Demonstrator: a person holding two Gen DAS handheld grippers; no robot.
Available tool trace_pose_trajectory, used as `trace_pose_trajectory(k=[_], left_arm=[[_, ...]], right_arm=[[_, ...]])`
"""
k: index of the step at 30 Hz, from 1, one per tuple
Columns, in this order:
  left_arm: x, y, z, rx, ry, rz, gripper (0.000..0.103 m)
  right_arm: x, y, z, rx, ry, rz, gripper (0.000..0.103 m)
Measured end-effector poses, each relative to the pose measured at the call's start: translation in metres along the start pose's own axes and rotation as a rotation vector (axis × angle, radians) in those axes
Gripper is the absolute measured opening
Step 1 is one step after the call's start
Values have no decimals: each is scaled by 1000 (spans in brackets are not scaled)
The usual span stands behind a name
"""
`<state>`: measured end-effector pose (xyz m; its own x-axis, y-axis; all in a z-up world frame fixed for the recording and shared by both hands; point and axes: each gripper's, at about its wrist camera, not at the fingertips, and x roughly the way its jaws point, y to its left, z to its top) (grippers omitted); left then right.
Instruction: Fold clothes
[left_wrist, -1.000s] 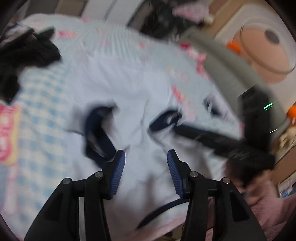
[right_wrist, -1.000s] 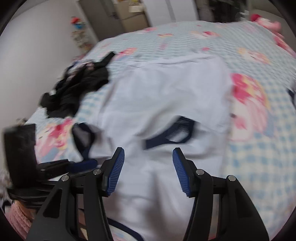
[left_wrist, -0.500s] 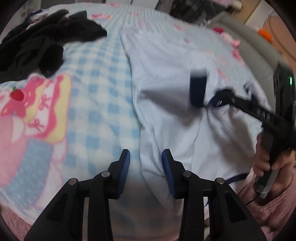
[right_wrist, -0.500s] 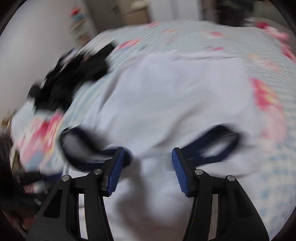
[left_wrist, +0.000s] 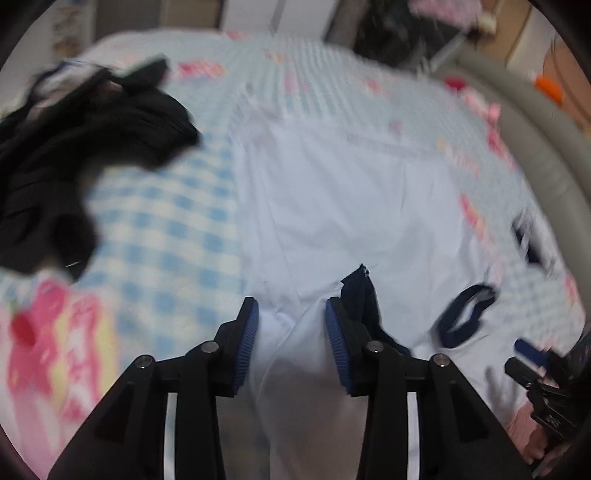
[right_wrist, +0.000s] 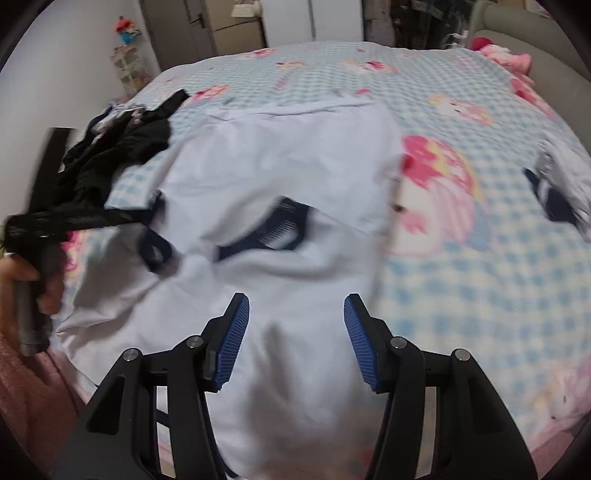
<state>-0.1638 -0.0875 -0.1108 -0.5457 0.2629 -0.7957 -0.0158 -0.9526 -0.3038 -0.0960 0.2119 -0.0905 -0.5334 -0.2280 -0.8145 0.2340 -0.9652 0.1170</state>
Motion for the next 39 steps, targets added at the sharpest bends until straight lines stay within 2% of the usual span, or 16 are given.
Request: trace_pose_trajectory(k=[1,3,4,7,9,11,14,17,18,19,22,27,31,34,37,39], left_arm=[[-17,4,-8,-31,-35,-6,48],[-39,17,-35,-135,-19,-67,49],[-45,20,-54,-165,23,-105,50],[-37,20,-95,-191,136,-124,51],[-27,18,-110,-198,174,-128,51],[-26,14,-115,-212,152,-125,49],[-32,11,-119,-212,149,-98,49],[-27,16,-121,-234,166,-94,47],[-27,15,-120,-244,149,-99,27],[-28,12,-116,-244,134,-94,16],[-54,6,-116,-220,76,-92,6],[-96,5,-128,-190,65,-122,4],[-118,3,-137,-196,82,-202,4],[-117,-1,-117,-177,53,-248,4],[-105,-10,-65,-117,2,-276,4],[-91,-17,-21,-81,-33,-284,4]], right_arm=[[-6,-8,-5,23,-11,2,55],[-19,-24,-17,86,-27,16,56],[-22,-29,-22,113,-22,18,58],[-24,-41,-43,161,21,38,63],[-11,-43,-56,179,85,67,63],[3,-40,-62,199,123,120,63],[7,-22,-61,175,128,203,55],[5,-6,-60,95,126,163,58],[10,-7,-60,102,137,163,52],[16,-8,-60,110,148,164,33],[0,-8,-58,85,102,149,9],[-65,1,-58,27,-12,191,6],[-95,9,-72,13,-9,236,6],[-98,2,-75,52,2,249,6],[-93,-10,-45,101,-42,288,6],[-85,-10,-6,85,-96,273,7]])
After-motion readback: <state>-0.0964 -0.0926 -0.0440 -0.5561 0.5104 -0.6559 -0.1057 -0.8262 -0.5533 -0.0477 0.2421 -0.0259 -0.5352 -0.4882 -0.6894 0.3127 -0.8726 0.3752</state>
